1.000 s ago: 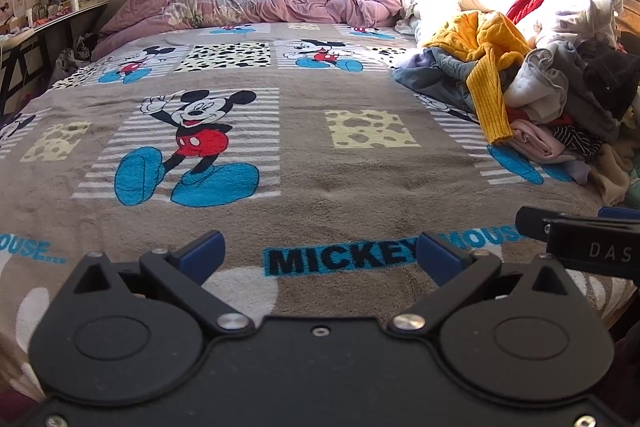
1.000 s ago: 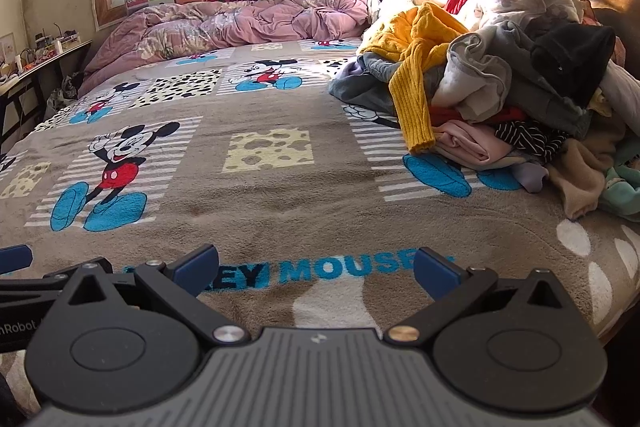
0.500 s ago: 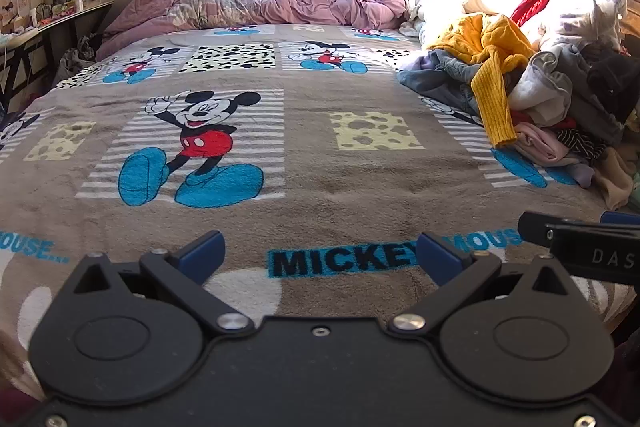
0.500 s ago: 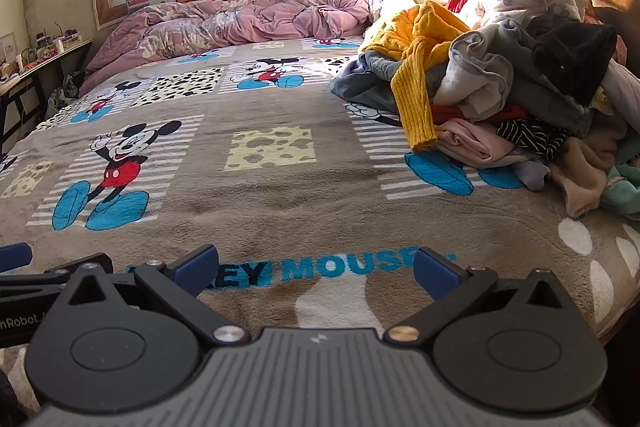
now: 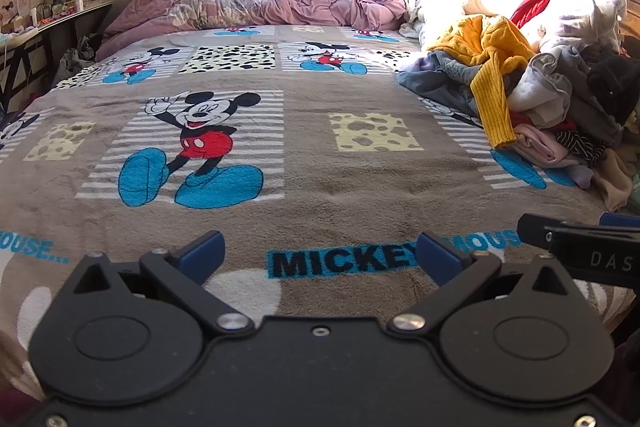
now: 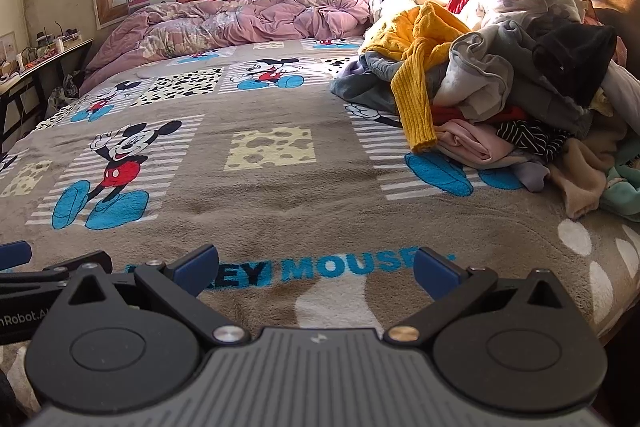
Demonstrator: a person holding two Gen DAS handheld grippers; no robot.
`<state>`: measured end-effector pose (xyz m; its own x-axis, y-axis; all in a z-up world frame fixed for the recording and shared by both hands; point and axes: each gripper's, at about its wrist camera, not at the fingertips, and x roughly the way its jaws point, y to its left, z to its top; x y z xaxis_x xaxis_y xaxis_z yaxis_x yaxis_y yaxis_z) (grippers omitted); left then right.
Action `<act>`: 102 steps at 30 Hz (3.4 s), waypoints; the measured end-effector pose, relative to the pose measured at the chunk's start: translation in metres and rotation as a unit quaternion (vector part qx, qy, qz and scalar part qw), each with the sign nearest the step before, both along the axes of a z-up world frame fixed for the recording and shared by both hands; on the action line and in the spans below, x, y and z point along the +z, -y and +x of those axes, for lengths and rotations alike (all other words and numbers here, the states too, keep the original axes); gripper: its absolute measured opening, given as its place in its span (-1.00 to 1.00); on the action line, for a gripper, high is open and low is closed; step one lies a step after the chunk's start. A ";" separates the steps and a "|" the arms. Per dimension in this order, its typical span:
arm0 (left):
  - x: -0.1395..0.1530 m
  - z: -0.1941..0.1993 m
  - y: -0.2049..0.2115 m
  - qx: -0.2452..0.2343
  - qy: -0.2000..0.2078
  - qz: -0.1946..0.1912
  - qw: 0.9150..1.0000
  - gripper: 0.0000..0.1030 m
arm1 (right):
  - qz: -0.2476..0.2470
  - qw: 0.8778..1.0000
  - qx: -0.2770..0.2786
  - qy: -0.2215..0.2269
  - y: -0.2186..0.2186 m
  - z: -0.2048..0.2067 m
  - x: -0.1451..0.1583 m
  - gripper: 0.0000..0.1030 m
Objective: Fold clothes
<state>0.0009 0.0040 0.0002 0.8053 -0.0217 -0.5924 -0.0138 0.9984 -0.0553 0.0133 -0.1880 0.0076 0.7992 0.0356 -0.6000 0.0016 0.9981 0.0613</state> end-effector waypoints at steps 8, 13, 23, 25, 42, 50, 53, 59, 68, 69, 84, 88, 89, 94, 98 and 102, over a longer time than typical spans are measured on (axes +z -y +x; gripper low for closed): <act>0.000 0.000 0.000 -0.001 0.000 -0.001 1.000 1.00 | -0.001 1.000 0.000 0.001 0.000 0.000 0.001 1.00; 0.000 0.001 0.000 0.001 0.001 -0.001 1.000 1.00 | -0.002 1.000 0.001 0.002 -0.001 0.000 0.000 1.00; 0.001 0.003 -0.001 0.004 0.002 0.000 1.000 1.00 | -0.003 1.000 0.002 0.005 -0.002 -0.001 0.001 1.00; 0.001 0.003 -0.003 0.006 0.002 0.000 1.000 1.00 | -0.004 1.000 0.002 0.005 -0.002 -0.001 0.002 1.00; 0.004 0.003 -0.001 0.000 -0.001 -0.004 1.000 1.00 | 0.003 1.000 -0.001 0.008 0.001 -0.004 0.005 1.00; 0.016 0.022 0.030 -0.047 0.031 -0.023 0.998 1.00 | 0.033 0.999 -0.034 0.022 0.034 0.006 0.007 1.00; 0.026 0.032 0.048 -0.071 0.050 -0.027 0.996 1.00 | 0.047 0.997 -0.054 0.032 0.054 0.010 0.008 1.00; 0.044 0.062 0.087 -0.123 0.071 -0.052 0.988 1.00 | 0.083 0.987 -0.112 0.077 0.107 0.015 0.009 1.00; 0.044 0.103 0.151 -0.186 0.034 -0.042 0.981 1.00 | 0.153 0.966 -0.190 0.085 0.193 0.035 -0.017 1.00; 0.042 0.106 0.159 -0.189 0.034 -0.033 0.981 1.00 | 0.160 0.963 -0.199 0.086 0.201 0.035 -0.021 1.00; 0.010 0.108 0.176 -0.138 -0.007 -0.016 0.990 1.00 | 0.184 0.960 -0.208 0.044 0.212 0.051 -0.077 1.00; -0.009 0.087 0.167 -0.113 -0.053 0.004 0.992 1.00 | 0.185 0.961 -0.206 0.024 0.213 0.055 -0.103 1.00; -0.010 0.081 0.164 -0.116 -0.067 0.006 0.991 1.00 | 0.187 0.960 -0.206 0.024 0.212 0.055 -0.109 1.00; 0.002 0.044 0.150 -0.135 -0.037 0.053 0.989 1.00 | 0.197 0.960 -0.196 0.024 0.201 0.055 -0.121 1.00; -0.002 0.035 0.147 -0.134 -0.024 0.047 0.990 1.00 | 0.194 0.963 -0.181 0.058 0.188 0.050 -0.110 1.00; -0.008 0.030 0.157 -0.151 -0.014 0.055 0.987 1.00 | 0.192 0.962 -0.177 0.075 0.189 0.044 -0.103 1.00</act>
